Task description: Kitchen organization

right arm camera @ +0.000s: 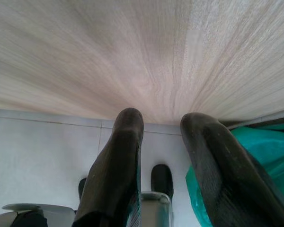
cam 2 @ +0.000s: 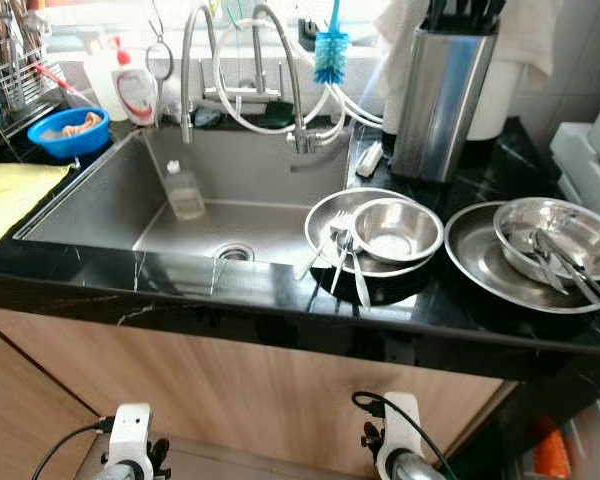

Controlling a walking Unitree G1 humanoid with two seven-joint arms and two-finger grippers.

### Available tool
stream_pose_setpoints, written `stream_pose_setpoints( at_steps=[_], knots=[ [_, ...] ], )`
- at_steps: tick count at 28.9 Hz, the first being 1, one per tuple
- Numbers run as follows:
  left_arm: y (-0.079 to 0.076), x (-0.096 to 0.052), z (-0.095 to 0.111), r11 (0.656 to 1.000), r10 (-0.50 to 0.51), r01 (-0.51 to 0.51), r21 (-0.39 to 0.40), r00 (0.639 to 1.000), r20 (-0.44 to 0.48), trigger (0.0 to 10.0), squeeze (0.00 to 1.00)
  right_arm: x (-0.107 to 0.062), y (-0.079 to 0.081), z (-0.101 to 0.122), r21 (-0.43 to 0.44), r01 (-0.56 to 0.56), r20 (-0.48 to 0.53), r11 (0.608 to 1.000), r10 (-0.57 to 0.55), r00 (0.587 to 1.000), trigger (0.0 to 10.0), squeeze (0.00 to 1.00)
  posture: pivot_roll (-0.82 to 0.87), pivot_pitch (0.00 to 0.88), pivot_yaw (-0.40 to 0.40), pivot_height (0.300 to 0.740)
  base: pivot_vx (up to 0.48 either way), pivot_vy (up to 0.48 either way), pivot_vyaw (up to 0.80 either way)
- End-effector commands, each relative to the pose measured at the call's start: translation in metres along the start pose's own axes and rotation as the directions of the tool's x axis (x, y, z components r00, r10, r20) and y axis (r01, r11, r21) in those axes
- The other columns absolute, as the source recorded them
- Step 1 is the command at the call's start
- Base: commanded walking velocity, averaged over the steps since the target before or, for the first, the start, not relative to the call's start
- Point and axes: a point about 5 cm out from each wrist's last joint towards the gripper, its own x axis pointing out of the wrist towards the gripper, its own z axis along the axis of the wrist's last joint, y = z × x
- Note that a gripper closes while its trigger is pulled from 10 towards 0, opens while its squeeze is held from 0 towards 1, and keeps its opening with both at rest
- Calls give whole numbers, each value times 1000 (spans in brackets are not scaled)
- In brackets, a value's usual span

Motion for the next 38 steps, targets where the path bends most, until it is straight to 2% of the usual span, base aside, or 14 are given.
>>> stream_pose_setpoints(
  at_steps=[1, 11, 16, 27, 38],
  knots=[
    [5, 0, 0, 1000, 7, -8, -2, 1000, -13, 10000, 0, 1, 6, 1, 13, -13, 0, 1000, 13, 1000, 10000, 0, -137, 0, 75, 740, 0, 360, -756],
    [4, 1, 1, 1000, 2, -2, 0, 1000, -12, 10000, 0, 1, 6, 2, 15, -17, 7, 1000, 17, 1000, 10000, 0, -134, 0, 74, 740, 0, 366, -151],
    [4, 0, 1, 1000, -2, 2, 3, 1000, -9, 10000, 0, 1, 7, 2, 22, -19, 9, 1000, 19, 1000, 10000, 0, -130, 0, 76, 740, 0, 380, -576],
    [4, 0, 1, 1000, -2, 2, 10, 1000, -6, 10000, 0, 1, 7, 3, 15, -21, 10, 1000, 21, 1000, 10000, 0, -129, 0, 80, 740, 0, 373, 0],
    [3, 0, 3, 1000, -4, 4, 24, 1000, 5, 10000, 0, 1, 7, 2, 9, -21, 6, 1000, 21, 1000, 10000, 0, -128, 0, 78, 740, 0, 0, 0]
  ],
)
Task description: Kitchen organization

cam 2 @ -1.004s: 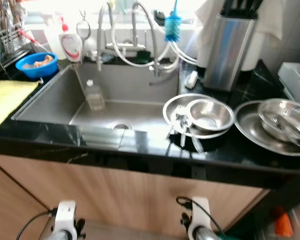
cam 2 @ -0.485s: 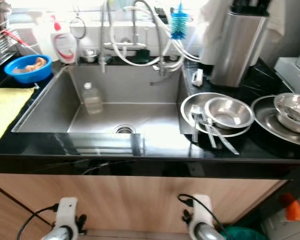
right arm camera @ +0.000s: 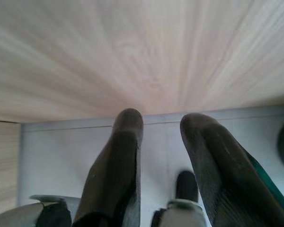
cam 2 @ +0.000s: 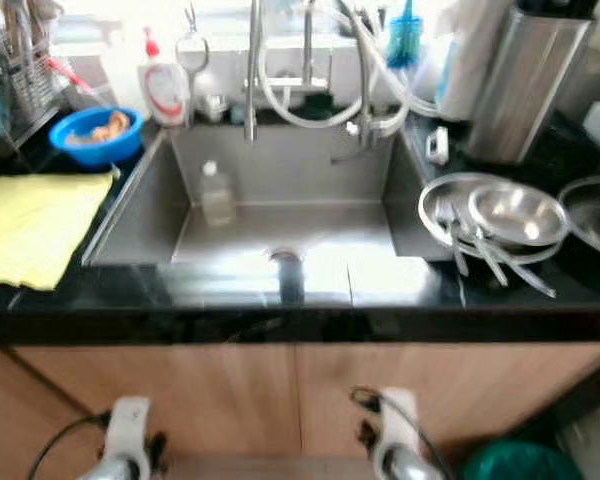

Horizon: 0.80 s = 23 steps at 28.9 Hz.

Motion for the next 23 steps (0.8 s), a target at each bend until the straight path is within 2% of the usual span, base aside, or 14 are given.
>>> stream_pose_setpoints(
  at_steps=[1, 9, 16, 23],
  knots=[
    [-5, 0, -2, 1000, -12, 12, 9, 1000, -10, 10000, 0, -1, -7, -1, 1, 19, -2, 1000, -19, 1000, 10000, 0, -129, 0, 76, 740, 0, 0, 0],
    [-8, 0, -2, 1000, -20, 21, 14, 1000, -15, 10000, 0, -2, -7, -1, -1, 19, -5, 1000, -19, 1000, 10000, 0, -127, 0, 74, 740, 0, 0, 0],
    [-9, 1, -2, 999, -27, 27, 17, 1000, -13, 10000, 0, -2, -7, -1, -2, 18, -5, 1000, -18, 1000, 10000, 0, -129, 0, 74, 740, -285, 0, 0],
    [-8, 0, -3, 999, -21, 21, 27, 1000, -17, 10000, 0, -2, -7, -2, -2, 22, -3, 1000, -22, 1000, 10000, 0, -128, 0, 74, 740, 0, 0, 0]
  ],
)
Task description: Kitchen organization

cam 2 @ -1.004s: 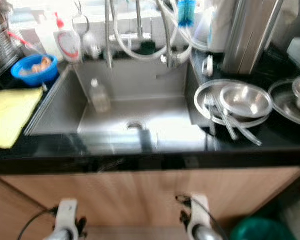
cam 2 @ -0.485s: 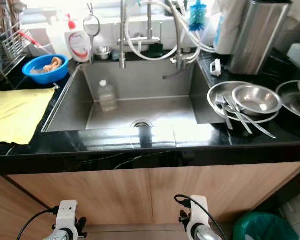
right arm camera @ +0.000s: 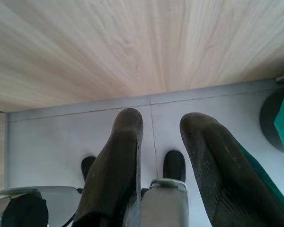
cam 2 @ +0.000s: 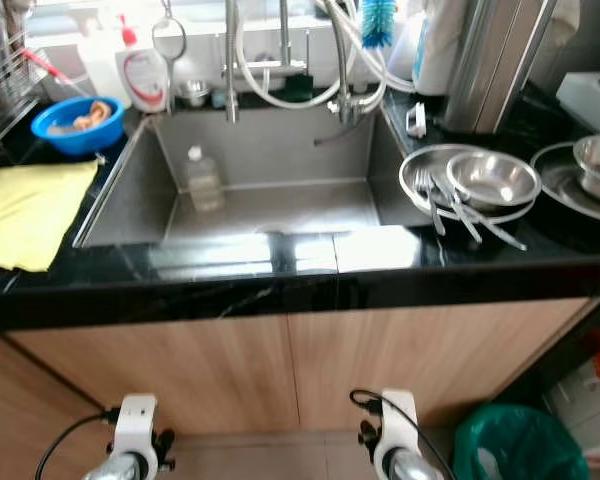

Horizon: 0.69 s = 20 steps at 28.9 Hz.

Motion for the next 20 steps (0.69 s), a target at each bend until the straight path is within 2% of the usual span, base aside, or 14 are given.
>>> stream_pose_setpoints(
  at_steps=[1, 20],
  knots=[
    [4, -2, -6, 1000, 12, -11, 24, 1000, -24, 10000, 0, 0, 2, -1, 4, -1, 1, 1000, 1, 1000, 10000, 0, -128, 0, 75, 740, 0, 0, 0],
    [4, -1, -3, 1000, 11, -11, 16, 1000, -12, 10000, 0, 0, 2, 0, 8, 5, 12, 1000, -5, 1000, 10000, 0, -125, 0, 74, 740, 0, 0, 0]
  ],
)
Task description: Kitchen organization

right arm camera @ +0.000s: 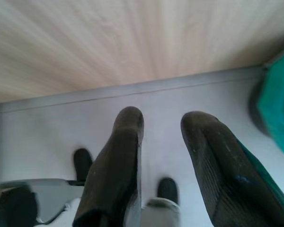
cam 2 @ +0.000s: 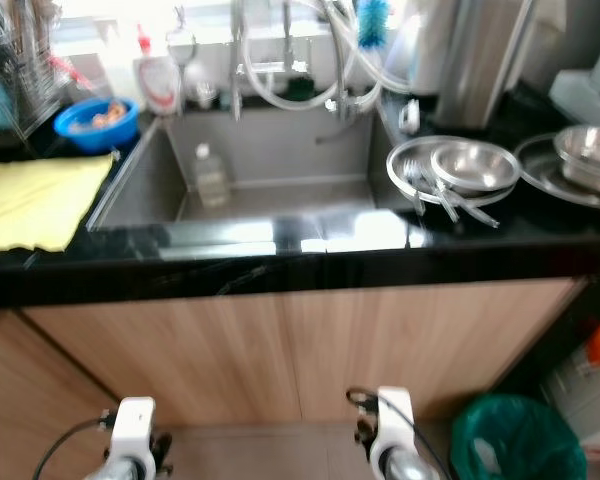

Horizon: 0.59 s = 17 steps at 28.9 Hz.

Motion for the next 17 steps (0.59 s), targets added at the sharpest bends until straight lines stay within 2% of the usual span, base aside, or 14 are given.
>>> stream_pose_setpoints(
  at_steps=[1, 4, 7, 9, 11, 12, 16, 17],
  knots=[
    [9, -2, -5, 1000, 21, -21, 21, 1000, -17, 10000, 0, 2, 9, 5, 1, -21, 25, 1000, 21, 999, 10000, 0, -125, 0, 74, 740, 0, 0, 0],
    [11, -2, -3, 1000, 25, -25, 18, 1000, -3, 10000, 0, 2, 9, 7, -7, -21, 50, 1000, 21, 999, 10000, 0, -134, 0, 70, 740, 0, 0, 0],
    [22, -3, 5, 999, 31, -32, 23, 998, 58, 10000, 0, 1, 10, 14, -112, -10, 103, 994, 21, 994, 10000, 0, -168, 0, 79, 740, 0, 0, 0],
    [26, -4, 10, 999, 27, -30, 26, 995, 98, 10000, 0, 1, 8, 15, -117, 18, 124, 993, -3, 992, 10000, 0, -170, 0, 82, 740, 0, 0, 0],
    [32, -6, 19, 997, 15, -27, 66, 984, 177, 10000, 0, 0, 5, 14, -96, 62, 150, 993, -47, 988, 10000, 0, -167, 0, 84, 740, 0, 0, 0],
    [32, -6, 19, 997, 15, -27, 66, 984, 177, 10000, 0, 0, 5, 14, -96, 62, 150, 993, -47, 988, 10000, 0, -167, 0, 84, 740, 0, 0, 0],
    [42, -17, 36, 995, -14, -24, 101, 935, 355, 10000, 0, -2, 5, 12, -76, 64, 188, 995, -49, 981, 10000, 0, -176, 0, 85, 740, 0, 0, 0],
    [42, -17, 36, 995, -14, -24, 101, 935, 355, 10000, 0, -2, 5, 12, -76, 64, 188, 995, -49, 981, 10000, 0, -176, 0, 85, 740, 0, 0, 0]
  ],
)
